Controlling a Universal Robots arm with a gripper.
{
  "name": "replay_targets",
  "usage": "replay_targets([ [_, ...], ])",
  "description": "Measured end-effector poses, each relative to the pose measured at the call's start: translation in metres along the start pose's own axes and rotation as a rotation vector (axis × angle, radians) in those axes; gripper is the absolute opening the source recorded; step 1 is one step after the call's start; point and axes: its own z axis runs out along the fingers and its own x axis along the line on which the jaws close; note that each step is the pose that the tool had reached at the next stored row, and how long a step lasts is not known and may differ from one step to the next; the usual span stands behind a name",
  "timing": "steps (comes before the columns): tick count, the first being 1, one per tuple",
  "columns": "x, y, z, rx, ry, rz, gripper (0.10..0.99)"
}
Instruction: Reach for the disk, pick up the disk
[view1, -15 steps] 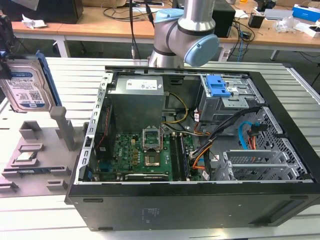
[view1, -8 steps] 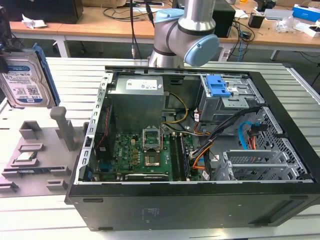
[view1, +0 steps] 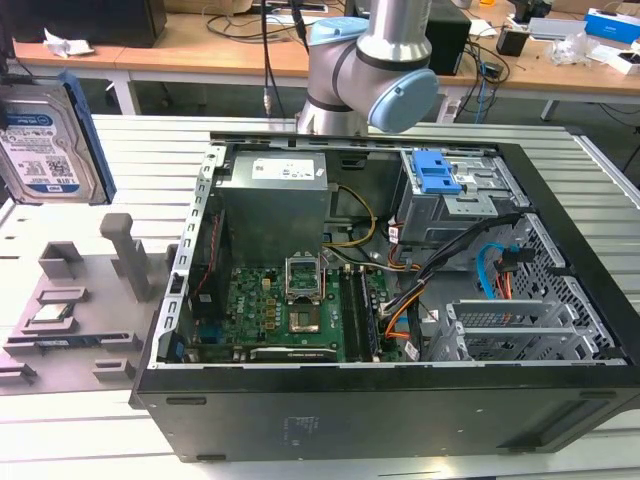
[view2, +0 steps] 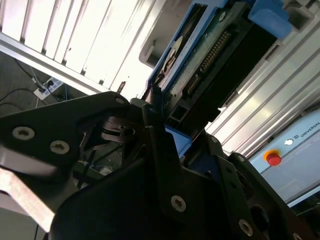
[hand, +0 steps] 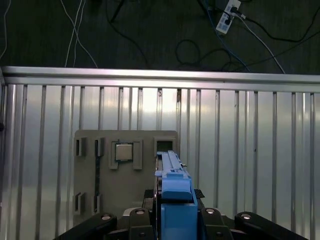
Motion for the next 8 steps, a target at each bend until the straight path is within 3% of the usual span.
replay_targets([
  [8,0.0002,0.0004,-0.0154,-0.002,0.0,0.0,0.369],
])
